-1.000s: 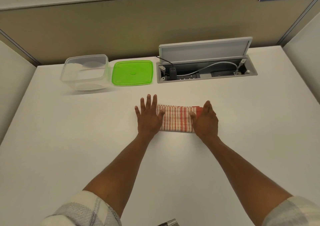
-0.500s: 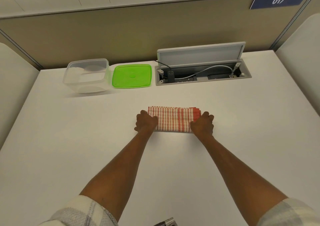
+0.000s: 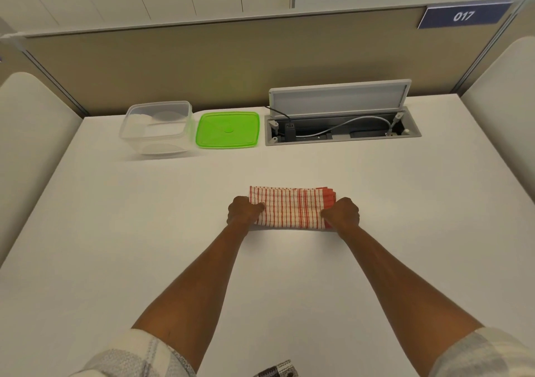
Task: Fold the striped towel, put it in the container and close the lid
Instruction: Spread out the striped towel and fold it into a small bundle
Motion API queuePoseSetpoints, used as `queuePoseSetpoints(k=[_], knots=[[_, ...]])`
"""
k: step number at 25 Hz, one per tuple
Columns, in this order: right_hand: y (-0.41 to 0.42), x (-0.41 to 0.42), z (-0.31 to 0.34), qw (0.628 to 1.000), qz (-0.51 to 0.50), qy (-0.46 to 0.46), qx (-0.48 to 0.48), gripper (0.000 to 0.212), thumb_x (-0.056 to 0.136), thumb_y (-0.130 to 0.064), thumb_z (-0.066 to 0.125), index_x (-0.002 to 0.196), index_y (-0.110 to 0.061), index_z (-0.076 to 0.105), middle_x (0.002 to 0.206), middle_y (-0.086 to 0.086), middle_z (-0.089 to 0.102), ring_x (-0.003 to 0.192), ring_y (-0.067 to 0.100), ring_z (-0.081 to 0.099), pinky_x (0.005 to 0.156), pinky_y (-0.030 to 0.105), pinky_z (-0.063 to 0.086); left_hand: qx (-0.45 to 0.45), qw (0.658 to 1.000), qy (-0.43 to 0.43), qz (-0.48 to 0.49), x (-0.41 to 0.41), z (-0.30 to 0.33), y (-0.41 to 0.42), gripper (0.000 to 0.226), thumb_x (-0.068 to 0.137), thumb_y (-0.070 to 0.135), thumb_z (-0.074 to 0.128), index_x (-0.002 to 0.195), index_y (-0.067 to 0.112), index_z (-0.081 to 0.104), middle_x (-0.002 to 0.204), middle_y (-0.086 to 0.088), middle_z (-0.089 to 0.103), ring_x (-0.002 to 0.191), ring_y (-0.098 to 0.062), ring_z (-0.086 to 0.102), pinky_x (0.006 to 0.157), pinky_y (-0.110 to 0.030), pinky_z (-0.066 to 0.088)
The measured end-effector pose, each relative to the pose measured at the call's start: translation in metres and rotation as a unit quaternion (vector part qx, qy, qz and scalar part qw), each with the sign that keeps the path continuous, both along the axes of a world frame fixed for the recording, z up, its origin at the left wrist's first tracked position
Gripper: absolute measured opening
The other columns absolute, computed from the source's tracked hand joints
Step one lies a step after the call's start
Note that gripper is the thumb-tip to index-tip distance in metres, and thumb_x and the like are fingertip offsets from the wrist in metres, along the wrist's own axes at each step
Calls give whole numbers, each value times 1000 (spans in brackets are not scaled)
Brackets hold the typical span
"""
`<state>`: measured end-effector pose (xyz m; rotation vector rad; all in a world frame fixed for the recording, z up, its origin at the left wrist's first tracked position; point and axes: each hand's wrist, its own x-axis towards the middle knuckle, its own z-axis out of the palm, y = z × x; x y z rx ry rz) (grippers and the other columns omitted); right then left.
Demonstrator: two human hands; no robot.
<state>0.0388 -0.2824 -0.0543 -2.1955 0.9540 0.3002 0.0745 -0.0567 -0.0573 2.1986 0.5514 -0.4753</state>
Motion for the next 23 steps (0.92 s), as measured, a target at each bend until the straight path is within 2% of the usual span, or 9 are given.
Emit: queuePoseSetpoints(k=[4,11,18,23], knots=[[1,-11,4,999,35,-18,18,21,81,-11,62,98,-1,68,101,14,71,96,31,66,87,42,55,3,1000,-22,-12,-12,3,5,37,89,29,64,121,10,66,117,-10,70,106,-29,66,94,-44,54],[9,-21,18,994,89,-36,52,22,84,-10,56,102,-5,67,98,9,70,89,25,66,73,33,55,45,996,-72,-17,-39,9,13,39,94,29,58,128,8,58,126,-11,64,113,-30,62,97,-46,52],[43,-18,23,987,136,-58,57,19,84,-12,53,94,-4,67,92,10,70,87,26,66,77,40,57,105,990,-97,-16,-54,16,50,35,94,33,56,120,10,57,121,-9,66,109,-29,63,89,-40,52],[73,-10,28,985,144,-78,62,22,87,-16,50,88,-2,67,87,11,70,83,27,66,74,40,58,123,986,-115,4,-52,19,80,33,92,33,59,118,11,59,118,-8,68,105,-29,65,86,-39,52]])
